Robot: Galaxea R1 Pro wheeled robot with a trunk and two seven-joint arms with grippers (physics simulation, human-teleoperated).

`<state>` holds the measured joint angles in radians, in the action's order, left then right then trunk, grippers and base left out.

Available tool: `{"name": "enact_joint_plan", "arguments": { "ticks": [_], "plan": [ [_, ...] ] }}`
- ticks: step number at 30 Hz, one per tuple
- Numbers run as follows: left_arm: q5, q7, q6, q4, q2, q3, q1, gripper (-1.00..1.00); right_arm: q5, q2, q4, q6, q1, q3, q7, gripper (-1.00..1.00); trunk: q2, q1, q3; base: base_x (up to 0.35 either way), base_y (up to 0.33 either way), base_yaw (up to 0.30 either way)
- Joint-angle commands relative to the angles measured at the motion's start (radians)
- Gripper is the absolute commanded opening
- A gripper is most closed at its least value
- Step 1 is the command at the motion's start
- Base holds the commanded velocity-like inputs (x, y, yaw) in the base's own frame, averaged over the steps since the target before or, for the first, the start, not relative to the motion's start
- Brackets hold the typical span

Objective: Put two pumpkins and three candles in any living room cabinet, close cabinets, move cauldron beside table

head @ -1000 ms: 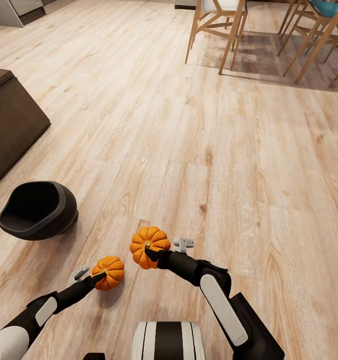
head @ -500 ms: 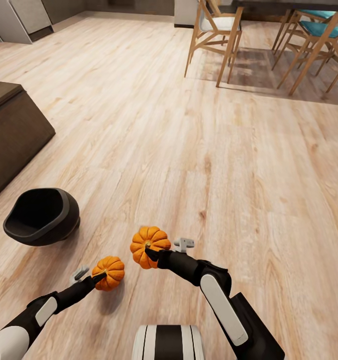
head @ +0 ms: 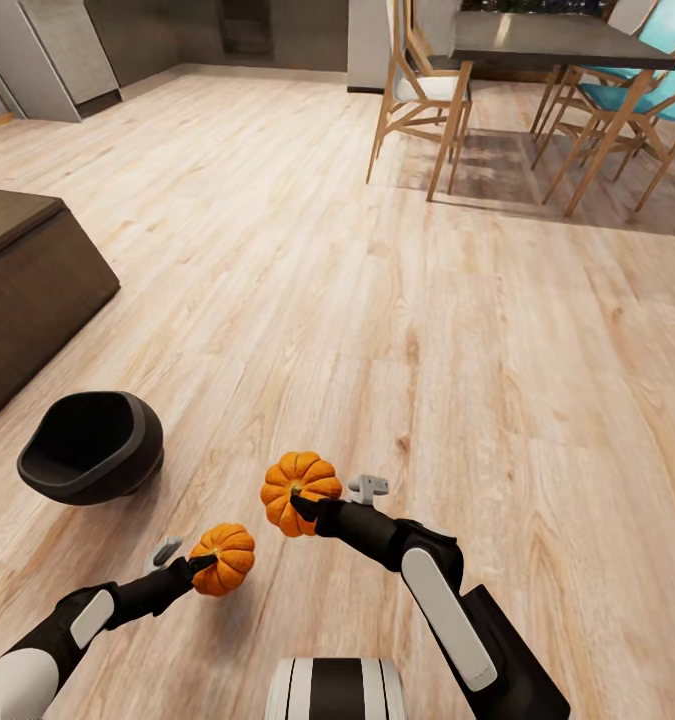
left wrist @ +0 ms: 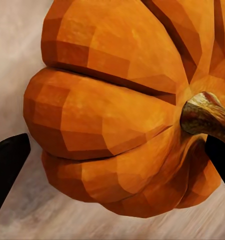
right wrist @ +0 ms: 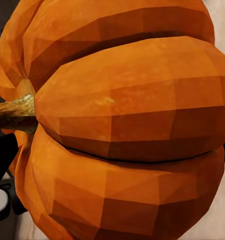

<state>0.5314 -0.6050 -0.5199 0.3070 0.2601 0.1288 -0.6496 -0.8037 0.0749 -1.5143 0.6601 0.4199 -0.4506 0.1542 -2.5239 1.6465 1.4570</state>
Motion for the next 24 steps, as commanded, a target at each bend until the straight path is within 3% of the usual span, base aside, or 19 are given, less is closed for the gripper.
{"name": "enact_joint_plan", "arguments": {
  "ticks": [1, 5, 12, 18, 24],
  "plan": [
    [0.001, -0.001, -0.011, 0.000, 0.000, 0.003, -0.001, -1.00, -0.011, 0.000, -0.002, 0.003, 0.000, 0.000, 0.010, -1.00, 0.000, -0.001, -0.003, 0.000, 0.000, 0.000],
    [0.001, -0.001, -0.021, 0.000, 0.003, 0.002, -0.006, -1.00, -0.012, -0.001, -0.003, 0.001, 0.000, 0.000, 0.007, -1.00, 0.001, -0.002, -0.019, -0.031, 0.000, 0.000],
    [0.001, -0.002, -0.022, 0.000, 0.004, 0.002, -0.007, -1.00, -0.012, -0.001, -0.004, 0.001, 0.000, -0.001, 0.007, -1.00, 0.003, -0.005, -0.046, -0.230, 0.000, 0.000],
    [0.001, -0.002, -0.022, 0.000, 0.003, 0.003, -0.007, -1.00, -0.012, -0.001, -0.004, 0.001, 0.000, -0.002, 0.006, -1.00, 0.004, -0.008, -0.069, -0.028, 0.000, 0.001],
    [0.001, -0.002, -0.022, 0.000, 0.002, 0.003, -0.007, -1.00, -0.012, -0.001, -0.004, 0.002, 0.000, -0.002, 0.006, -1.00, 0.005, -0.011, -0.092, -0.002, 0.000, 0.173]
  ]
}}
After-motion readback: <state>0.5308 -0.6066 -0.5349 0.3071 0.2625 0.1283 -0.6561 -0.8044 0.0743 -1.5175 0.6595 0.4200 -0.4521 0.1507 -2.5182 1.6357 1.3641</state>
